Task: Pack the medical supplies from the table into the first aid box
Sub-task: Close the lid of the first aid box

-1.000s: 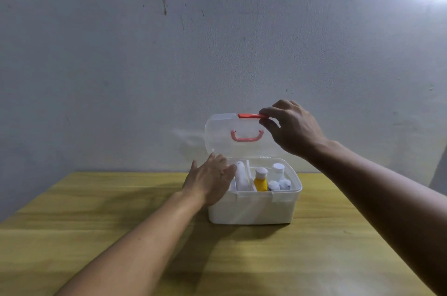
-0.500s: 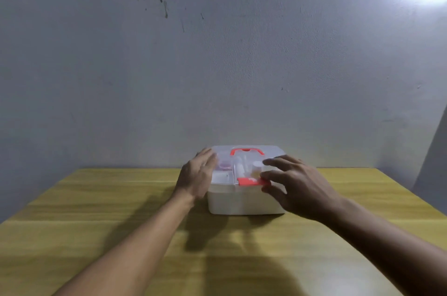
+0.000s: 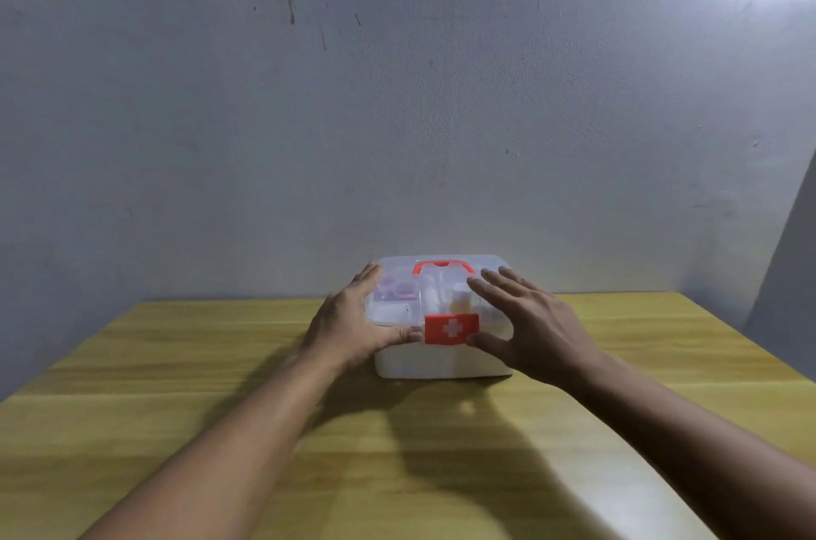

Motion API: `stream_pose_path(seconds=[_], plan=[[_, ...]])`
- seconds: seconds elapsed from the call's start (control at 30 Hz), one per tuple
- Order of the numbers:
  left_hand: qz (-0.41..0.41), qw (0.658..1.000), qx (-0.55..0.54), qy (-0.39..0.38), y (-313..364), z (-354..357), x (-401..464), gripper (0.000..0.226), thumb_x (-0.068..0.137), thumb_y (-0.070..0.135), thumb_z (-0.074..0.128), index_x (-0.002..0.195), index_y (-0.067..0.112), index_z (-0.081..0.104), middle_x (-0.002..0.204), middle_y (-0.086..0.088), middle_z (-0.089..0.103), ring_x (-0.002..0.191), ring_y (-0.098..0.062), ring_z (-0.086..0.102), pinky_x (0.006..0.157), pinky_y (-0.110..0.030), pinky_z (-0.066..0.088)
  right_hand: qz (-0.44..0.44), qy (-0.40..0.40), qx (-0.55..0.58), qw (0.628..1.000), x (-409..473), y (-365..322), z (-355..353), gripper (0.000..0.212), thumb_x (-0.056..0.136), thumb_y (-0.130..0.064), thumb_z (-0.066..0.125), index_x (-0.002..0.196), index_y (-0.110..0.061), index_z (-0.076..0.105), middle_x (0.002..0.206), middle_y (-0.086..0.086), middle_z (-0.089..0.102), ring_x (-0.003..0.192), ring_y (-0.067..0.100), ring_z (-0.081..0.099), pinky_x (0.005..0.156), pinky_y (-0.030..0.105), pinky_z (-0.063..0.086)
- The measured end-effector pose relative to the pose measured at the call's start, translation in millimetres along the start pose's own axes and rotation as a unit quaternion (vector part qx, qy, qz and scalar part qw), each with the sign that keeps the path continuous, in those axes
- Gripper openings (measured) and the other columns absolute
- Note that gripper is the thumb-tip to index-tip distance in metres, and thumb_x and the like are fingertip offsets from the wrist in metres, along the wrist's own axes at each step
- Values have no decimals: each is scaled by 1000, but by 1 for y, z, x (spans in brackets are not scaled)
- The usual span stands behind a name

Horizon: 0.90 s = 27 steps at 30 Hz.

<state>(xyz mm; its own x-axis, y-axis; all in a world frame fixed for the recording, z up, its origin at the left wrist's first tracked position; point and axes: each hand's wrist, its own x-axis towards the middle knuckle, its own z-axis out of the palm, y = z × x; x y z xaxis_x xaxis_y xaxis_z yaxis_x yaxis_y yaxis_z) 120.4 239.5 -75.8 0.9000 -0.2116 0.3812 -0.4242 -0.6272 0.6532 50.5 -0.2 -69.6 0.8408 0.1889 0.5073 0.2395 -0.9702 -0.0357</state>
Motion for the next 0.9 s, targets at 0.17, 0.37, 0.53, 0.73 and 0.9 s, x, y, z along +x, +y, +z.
stream_pose_path(seconds=[0.17,0.37,0.53,0.73,0.9], plan=[[4,1000,-6,3,0,0,-1,121,45,57,88,148,25,33,156,11,30,140,-10,35,113,-27,32,-22,28,-15,999,0,1,1,71,79,-62,60,138,-24,47,143,1,52,135,25,45,96,43,52],[10,1000,-27,-3,0,1,0,123,44,51,90,149,21,33,155,9,31,140,-7,34,108,-16,24,-11,20,14,1000,-2,2,0,77,78,-55,66,144,-31,36,152,-4,38,143,19,30,107,40,43],[11,1000,-23,-10,-2,1,3,123,43,46,92,148,23,34,154,10,34,135,-3,37,105,-15,26,-13,16,5,1000,-1,3,0,80,77,-38,75,145,-30,35,153,-4,38,144,21,29,106,40,41],[-5,1000,-10,-11,-1,9,18,124,44,46,92,150,23,30,156,10,30,141,-11,34,113,-26,30,4,-3,10,1000,12,8,0,78,79,-33,74,145,-28,34,154,-4,36,145,21,26,108,42,39],[-23,1000,1,-18,-4,18,38,125,43,53,89,150,27,29,156,9,33,139,-16,38,113,-36,35,36,-16,21,999,28,17,9,76,81,-29,73,145,-31,31,156,-6,32,147,18,18,103,48,46]])
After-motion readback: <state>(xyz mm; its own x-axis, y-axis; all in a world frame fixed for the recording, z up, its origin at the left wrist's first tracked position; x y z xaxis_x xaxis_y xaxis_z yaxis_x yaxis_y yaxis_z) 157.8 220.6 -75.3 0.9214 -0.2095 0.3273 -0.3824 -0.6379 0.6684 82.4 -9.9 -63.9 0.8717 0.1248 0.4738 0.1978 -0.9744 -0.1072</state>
